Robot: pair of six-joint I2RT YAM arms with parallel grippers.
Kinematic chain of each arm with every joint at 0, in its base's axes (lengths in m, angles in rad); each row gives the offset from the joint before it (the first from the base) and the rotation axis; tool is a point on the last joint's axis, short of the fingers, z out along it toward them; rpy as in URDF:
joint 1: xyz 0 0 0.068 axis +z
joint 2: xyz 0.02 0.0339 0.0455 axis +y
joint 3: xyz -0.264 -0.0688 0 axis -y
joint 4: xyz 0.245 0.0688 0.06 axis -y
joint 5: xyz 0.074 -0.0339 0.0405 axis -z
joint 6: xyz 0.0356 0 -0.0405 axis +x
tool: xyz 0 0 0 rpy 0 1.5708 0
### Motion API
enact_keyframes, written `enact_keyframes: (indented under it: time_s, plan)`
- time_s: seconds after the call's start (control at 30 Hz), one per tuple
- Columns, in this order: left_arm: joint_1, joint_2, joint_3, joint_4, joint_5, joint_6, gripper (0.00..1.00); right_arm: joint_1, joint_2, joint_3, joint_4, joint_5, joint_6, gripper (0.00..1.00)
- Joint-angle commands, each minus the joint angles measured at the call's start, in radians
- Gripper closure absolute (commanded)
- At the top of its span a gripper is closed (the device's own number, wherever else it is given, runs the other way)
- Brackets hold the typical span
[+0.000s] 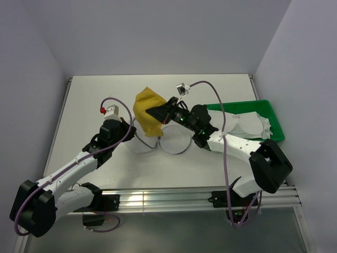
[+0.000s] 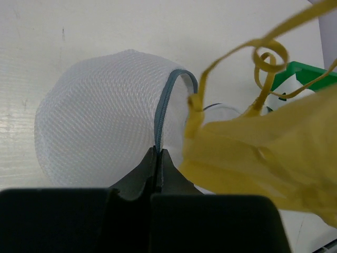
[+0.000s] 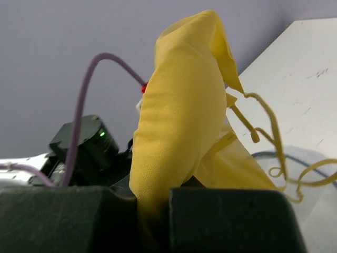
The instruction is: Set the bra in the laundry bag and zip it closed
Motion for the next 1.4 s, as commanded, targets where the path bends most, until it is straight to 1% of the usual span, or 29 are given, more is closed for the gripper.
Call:
enact_keyframes:
  time_s: [0.0,0.07,0.2,0.33,0.6,0.63,0.73,0.87,0.93,0.97,1.0,1.17,1.2,1.23,1.37]
  plan:
    - [0.010,-0.015,-0.004,0.048,0.039,-0.011,1.00,0.012,0.084,0.069,0.149,0.076,-0.046,1.00]
    - [0.017,-0.012,-0.001,0.049,0.039,-0.017,1.00,0.030,0.118,0.067,0.181,0.097,-0.061,1.00]
    - [0.030,-0.016,-0.001,0.058,0.048,-0.028,1.00,0.077,0.173,0.005,0.220,0.134,-0.071,1.00]
    - [0.035,-0.010,-0.001,0.058,0.045,-0.040,1.00,0.111,0.242,-0.040,0.255,0.127,-0.057,1.00]
    - [0.047,-0.027,0.002,0.068,0.040,-0.056,1.00,0.137,0.313,-0.075,0.197,0.134,-0.054,1.00]
    - [0.049,-0.025,-0.001,0.075,0.046,-0.052,1.00,0.136,0.320,-0.068,0.150,0.134,-0.060,1.00]
    - [0.052,-0.018,0.002,0.065,0.060,-0.052,1.00,0.136,0.357,-0.048,0.119,0.110,-0.066,1.00]
    - [0.052,-0.048,-0.007,0.048,0.050,-0.046,1.00,0.127,0.346,-0.043,0.063,0.140,-0.083,1.00]
    - [0.052,-0.061,-0.006,0.042,0.039,-0.036,1.00,0.110,0.346,-0.034,0.025,0.125,-0.083,1.00]
    - [0.053,-0.061,-0.007,0.049,0.040,-0.033,1.00,0.108,0.363,0.007,-0.010,0.104,-0.100,1.00]
    - [0.053,-0.056,-0.006,0.057,0.042,-0.033,1.00,0.110,0.372,0.029,-0.088,0.081,-0.113,1.00]
    - [0.055,-0.009,0.028,0.115,0.108,-0.026,1.00,0.143,0.434,0.122,-0.210,0.012,-0.162,1.00]
    - [0.055,0.008,0.040,0.138,0.129,-0.016,1.00,0.147,0.443,0.141,-0.257,-0.002,-0.172,1.00]
    - [0.053,0.016,0.043,0.146,0.158,-0.016,1.00,0.148,0.466,0.156,-0.273,-0.025,-0.185,1.00]
    - [0.044,0.027,0.020,0.175,0.232,-0.022,1.00,0.148,0.481,0.217,-0.286,-0.031,-0.187,1.00]
